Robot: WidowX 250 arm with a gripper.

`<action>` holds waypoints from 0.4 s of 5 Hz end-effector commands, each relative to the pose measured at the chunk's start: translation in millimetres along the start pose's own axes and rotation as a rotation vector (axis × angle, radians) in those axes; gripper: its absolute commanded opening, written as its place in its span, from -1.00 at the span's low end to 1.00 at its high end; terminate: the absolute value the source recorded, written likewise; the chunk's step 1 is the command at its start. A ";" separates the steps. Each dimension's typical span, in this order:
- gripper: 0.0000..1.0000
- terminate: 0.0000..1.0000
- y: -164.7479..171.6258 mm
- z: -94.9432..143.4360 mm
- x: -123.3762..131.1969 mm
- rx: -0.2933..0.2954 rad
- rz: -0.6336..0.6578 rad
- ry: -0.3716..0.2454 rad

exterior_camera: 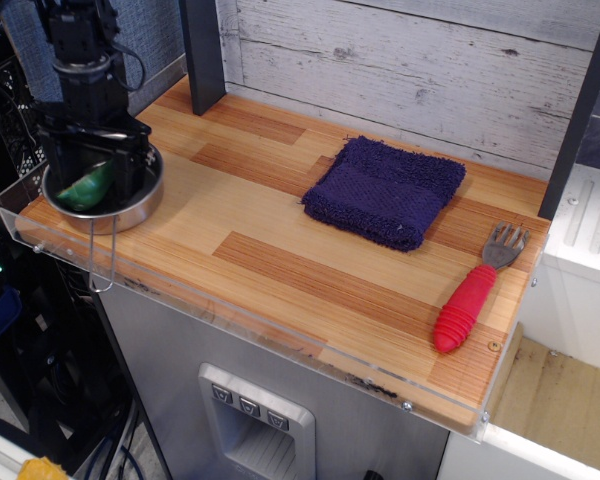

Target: Move the green vegetable behind the pot with the on the right side table

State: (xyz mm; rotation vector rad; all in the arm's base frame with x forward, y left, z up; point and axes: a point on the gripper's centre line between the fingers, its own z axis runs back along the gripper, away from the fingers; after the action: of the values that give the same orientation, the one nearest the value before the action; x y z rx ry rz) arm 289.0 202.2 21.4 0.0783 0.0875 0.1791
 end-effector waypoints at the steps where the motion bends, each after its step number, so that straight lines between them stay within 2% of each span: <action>1: 1.00 -1.00 2.5 -0.2 5.5 0.029 0.000 -0.002; 2: -1.00 -1.00 5.2 3.3 2.8 0.026 0.000 -0.018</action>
State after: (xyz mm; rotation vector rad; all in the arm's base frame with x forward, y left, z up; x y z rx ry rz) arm 291.9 204.3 11.0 0.0865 0.1053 0.1720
